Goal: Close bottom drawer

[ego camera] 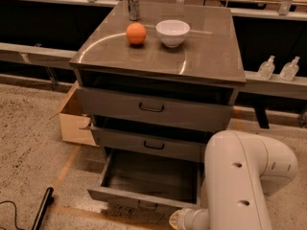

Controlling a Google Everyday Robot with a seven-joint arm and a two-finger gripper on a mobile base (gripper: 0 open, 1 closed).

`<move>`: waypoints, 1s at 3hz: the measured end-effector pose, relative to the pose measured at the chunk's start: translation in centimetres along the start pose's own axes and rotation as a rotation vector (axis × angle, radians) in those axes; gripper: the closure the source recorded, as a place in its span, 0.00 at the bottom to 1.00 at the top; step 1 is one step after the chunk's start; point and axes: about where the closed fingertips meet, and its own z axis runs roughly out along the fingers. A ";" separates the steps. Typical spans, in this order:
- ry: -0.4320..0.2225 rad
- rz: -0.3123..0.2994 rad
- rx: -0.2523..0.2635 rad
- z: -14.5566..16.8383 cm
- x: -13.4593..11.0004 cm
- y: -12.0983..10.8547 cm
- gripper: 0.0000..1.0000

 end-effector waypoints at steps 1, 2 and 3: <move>-0.009 -0.010 0.047 2.0 0.9 -1.1 1.00; -0.012 -0.017 0.108 3.9 1.6 -2.4 1.00; -0.007 -0.021 0.169 5.4 1.8 -3.2 1.00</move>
Offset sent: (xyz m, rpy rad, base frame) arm 0.0533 -0.0074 -0.0577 -0.0280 -0.1803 -0.0741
